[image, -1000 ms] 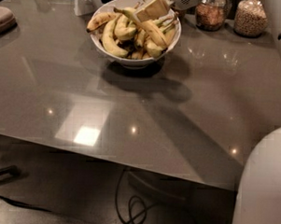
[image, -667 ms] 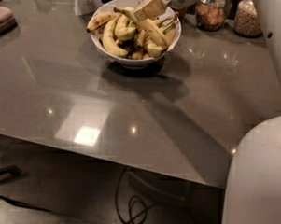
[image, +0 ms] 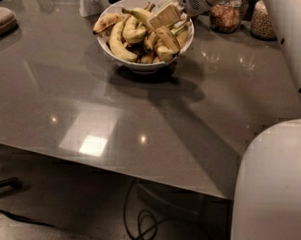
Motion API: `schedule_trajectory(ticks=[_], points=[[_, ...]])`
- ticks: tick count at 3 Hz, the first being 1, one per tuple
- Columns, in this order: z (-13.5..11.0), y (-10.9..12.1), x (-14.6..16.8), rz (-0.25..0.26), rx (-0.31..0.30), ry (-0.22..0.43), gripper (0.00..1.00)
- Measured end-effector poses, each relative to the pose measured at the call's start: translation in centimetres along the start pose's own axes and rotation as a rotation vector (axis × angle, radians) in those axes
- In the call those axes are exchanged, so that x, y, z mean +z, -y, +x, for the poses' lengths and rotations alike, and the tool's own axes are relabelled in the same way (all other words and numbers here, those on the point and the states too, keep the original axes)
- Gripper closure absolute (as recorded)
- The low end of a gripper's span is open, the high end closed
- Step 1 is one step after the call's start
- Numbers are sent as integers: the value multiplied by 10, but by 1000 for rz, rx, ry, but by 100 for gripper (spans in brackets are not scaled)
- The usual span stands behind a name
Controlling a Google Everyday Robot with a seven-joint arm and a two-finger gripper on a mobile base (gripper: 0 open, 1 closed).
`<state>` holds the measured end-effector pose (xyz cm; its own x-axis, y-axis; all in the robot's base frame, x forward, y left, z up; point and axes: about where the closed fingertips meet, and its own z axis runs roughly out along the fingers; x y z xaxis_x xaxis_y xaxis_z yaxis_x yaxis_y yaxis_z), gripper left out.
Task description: Pick banana from white bowl
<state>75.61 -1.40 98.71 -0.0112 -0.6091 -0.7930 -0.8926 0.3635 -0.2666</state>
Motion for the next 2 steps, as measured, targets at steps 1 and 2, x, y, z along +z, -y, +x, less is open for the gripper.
schedule_trajectory(ticks=[1,2], points=[[14,3,7,2,26,-35,43],[23,5,11,3,41,-56,43]])
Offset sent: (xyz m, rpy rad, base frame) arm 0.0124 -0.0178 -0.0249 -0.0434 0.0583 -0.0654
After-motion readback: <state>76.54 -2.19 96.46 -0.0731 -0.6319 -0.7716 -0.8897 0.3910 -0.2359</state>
